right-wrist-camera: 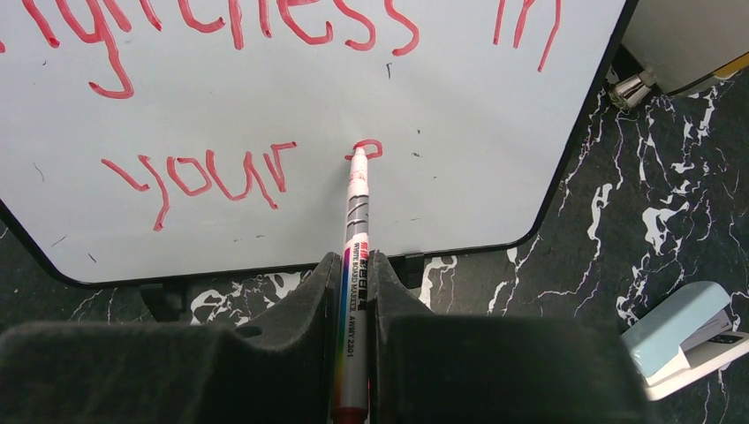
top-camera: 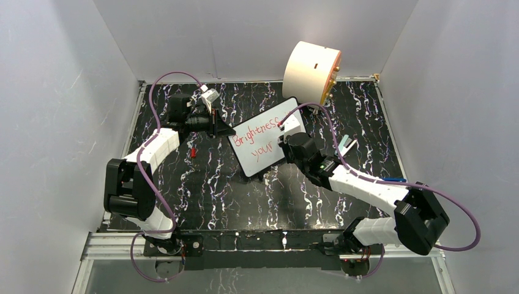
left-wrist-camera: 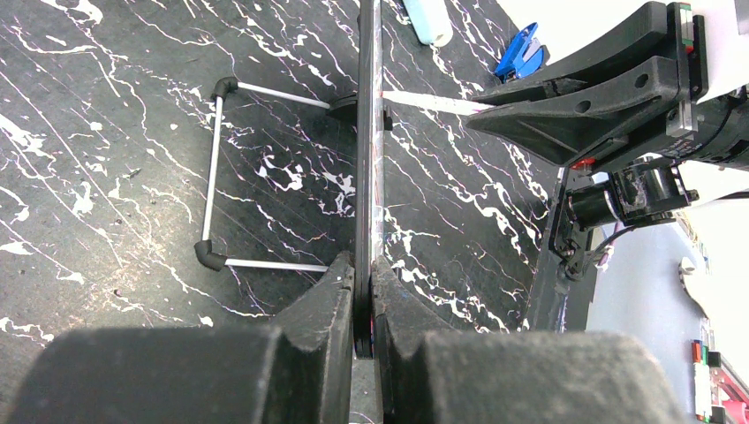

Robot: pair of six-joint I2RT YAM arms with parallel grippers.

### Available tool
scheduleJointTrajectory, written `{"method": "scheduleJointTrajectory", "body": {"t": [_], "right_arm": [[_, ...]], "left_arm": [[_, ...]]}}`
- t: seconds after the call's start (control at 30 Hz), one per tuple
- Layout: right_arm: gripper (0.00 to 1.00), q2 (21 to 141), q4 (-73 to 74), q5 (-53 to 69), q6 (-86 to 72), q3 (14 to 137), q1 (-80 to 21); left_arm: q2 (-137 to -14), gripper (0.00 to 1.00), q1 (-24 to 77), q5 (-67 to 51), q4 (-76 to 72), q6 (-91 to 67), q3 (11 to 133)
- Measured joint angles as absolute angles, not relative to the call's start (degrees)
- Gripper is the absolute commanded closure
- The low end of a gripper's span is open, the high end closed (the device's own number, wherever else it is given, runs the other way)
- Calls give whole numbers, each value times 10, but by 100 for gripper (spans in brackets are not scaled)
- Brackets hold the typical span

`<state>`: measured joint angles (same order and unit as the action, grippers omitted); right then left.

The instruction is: Write a sentence on the whiteboard

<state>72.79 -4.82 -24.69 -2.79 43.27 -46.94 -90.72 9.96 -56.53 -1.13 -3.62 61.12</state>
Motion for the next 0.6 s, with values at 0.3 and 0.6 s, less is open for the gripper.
{"method": "scheduleJointTrajectory", "body": {"t": [0.3,0.6], "right_arm": [[100,730,-49,-240,-28,433,-469],[100,733,-49,-240,-28,434,-469]], "left_arm": [[-907,100,100,-565,-11,-36,611],[-907,100,100,-564,-11,-36,611]]}}
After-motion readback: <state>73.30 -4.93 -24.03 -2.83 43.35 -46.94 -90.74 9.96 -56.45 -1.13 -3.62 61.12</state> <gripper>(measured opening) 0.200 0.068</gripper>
